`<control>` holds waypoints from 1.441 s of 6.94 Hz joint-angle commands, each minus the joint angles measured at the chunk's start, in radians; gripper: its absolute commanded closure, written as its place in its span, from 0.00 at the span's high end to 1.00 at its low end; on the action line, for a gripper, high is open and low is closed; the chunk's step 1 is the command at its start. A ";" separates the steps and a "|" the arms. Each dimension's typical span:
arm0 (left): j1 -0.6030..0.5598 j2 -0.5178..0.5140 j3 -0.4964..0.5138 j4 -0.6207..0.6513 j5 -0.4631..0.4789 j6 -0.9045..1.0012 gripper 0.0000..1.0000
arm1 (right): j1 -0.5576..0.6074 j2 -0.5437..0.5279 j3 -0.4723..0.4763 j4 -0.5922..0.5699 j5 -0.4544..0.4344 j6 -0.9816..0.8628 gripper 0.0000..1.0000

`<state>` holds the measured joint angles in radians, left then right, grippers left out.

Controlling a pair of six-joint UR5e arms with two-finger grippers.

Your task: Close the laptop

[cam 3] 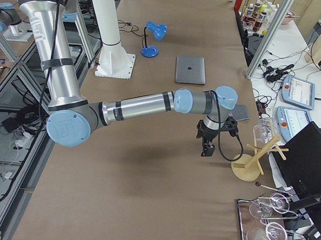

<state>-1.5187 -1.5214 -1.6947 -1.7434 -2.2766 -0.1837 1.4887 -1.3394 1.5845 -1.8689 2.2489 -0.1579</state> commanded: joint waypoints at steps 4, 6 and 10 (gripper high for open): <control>-0.034 -0.016 0.063 0.048 0.063 0.107 0.98 | 0.013 -0.041 -0.001 -0.019 0.054 -0.017 1.00; -0.034 -0.026 0.066 0.051 0.065 0.105 0.98 | 0.030 -0.053 -0.003 -0.019 0.055 -0.026 1.00; -0.032 -0.026 0.069 0.054 0.060 0.105 0.98 | 0.039 -0.063 -0.008 -0.018 0.051 -0.029 1.00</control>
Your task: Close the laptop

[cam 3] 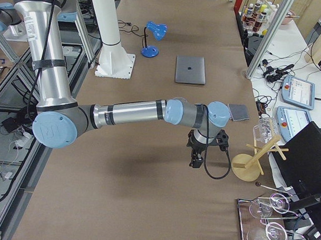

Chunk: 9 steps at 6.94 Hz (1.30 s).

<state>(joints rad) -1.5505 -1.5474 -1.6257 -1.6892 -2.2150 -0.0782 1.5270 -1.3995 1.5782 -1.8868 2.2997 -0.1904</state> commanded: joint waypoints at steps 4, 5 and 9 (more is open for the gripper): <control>0.000 0.000 -0.005 -0.003 -0.008 0.000 0.98 | 0.012 -0.001 -0.001 0.000 0.020 0.006 1.00; 0.000 0.000 -0.011 -0.004 -0.012 0.000 0.98 | 0.012 -0.001 -0.004 0.000 0.030 0.006 1.00; 0.001 -0.002 -0.002 -0.006 -0.104 -0.002 0.98 | 0.021 -0.022 -0.006 0.043 0.053 0.011 1.00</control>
